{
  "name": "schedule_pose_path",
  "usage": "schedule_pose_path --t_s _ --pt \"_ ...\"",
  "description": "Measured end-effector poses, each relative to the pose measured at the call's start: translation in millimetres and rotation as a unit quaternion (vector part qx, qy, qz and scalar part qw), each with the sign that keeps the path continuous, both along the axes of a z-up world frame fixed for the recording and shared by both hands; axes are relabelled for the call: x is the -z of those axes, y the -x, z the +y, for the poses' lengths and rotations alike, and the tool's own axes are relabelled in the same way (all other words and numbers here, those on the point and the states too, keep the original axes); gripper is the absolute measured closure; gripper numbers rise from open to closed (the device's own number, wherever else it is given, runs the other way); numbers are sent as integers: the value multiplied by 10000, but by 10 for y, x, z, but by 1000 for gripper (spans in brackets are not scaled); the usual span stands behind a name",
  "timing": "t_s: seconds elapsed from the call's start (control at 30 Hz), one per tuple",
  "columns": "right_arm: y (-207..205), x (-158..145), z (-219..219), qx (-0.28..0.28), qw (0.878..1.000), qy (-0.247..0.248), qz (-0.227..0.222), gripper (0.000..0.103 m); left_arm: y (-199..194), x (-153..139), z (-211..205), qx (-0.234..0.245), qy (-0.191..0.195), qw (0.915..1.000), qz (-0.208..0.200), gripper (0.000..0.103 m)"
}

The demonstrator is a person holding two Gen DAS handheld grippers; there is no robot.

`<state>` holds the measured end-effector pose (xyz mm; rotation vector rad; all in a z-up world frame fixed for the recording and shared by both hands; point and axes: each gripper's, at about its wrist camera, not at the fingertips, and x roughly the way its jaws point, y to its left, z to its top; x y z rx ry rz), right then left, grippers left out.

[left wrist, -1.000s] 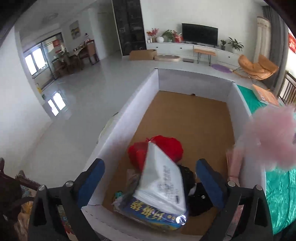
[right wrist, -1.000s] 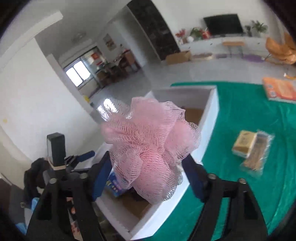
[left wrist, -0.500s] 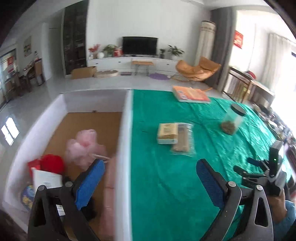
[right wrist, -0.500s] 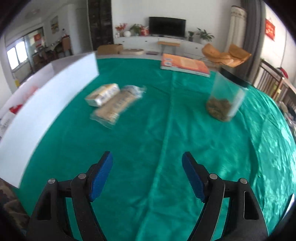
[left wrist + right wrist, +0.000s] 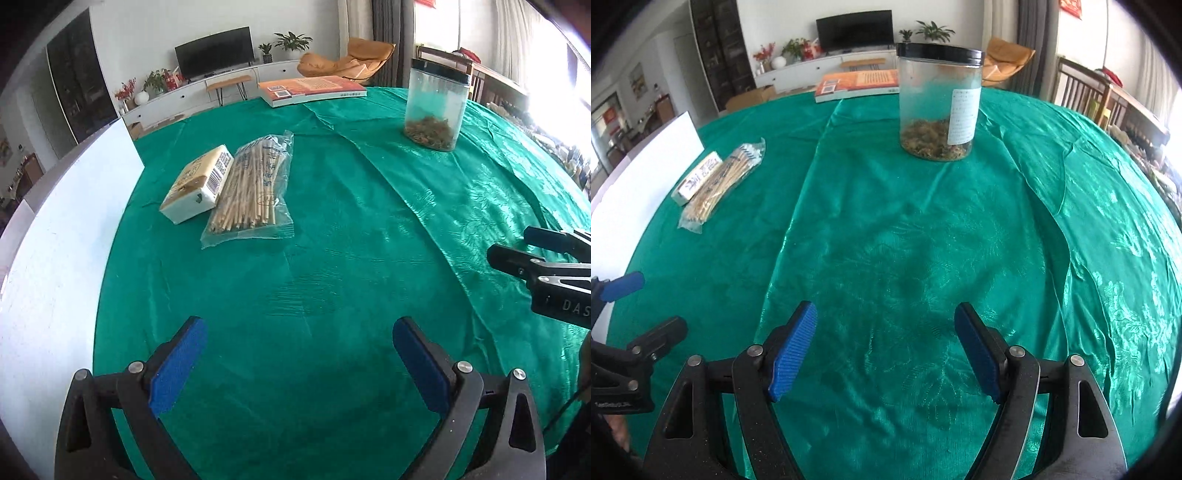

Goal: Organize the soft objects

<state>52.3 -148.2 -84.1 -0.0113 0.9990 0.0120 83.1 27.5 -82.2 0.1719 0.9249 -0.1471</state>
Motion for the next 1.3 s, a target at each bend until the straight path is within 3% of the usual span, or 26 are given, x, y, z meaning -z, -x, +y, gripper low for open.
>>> schedule_pose_path --t_s 0.1,0.2,0.3,0.57,1.3 --pt "-32 50 57 -12 10000 27 46 23 -21 60 116 -93 57 9999 87 3" --pt "-34 75 113 -41 9998 211 23 23 -6 118 242 -191 419 9988 146 3" --pt "-21 76 104 -39 9998 176 -18 23 -22 130 274 -258 454 9985 164 1" --pt "-13 93 96 38 9997 182 -153 17 -31 136 256 -250 450 9985 172 0" --pt "-21 88 95 42 9997 175 -144 15 -36 131 259 -250 449 9985 172 0"
